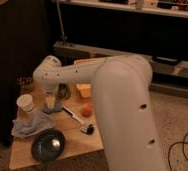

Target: Place sponge in purple bowl

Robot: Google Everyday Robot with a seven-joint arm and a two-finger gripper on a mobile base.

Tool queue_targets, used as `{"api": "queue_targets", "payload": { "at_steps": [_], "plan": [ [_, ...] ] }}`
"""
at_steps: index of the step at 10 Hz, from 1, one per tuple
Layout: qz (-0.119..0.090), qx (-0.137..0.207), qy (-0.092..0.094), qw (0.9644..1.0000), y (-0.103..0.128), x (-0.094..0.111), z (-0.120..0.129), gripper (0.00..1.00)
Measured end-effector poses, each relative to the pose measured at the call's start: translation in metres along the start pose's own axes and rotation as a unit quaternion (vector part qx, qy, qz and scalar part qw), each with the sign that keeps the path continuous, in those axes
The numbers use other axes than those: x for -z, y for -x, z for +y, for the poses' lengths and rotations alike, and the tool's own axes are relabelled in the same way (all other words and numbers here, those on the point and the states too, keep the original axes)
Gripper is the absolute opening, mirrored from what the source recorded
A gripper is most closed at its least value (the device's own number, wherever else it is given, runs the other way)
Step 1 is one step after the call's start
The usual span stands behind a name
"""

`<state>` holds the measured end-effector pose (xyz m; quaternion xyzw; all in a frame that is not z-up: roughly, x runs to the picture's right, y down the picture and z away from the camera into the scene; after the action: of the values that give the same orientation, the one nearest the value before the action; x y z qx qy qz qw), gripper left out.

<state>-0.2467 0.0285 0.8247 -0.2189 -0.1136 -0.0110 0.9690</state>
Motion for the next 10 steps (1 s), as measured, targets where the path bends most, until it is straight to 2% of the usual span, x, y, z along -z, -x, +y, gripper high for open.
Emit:
{"api": "queue_targets", "payload": {
  "at_steps": [2,4,8,10],
  "plan": [
    [-0.003,0.017,0.016,0.9997,0.017,-0.032,-0.010,0.80],
    [-0.005,0.035,0.027,0.9990,0.021,-0.052,-0.013,0.80],
    [-0.003,0.047,0.060,0.9970,0.011,-0.087,-0.004,0.80],
    [-0.004,0.050,0.070,0.9962,0.007,-0.096,0.001,0.80]
  ]
}}
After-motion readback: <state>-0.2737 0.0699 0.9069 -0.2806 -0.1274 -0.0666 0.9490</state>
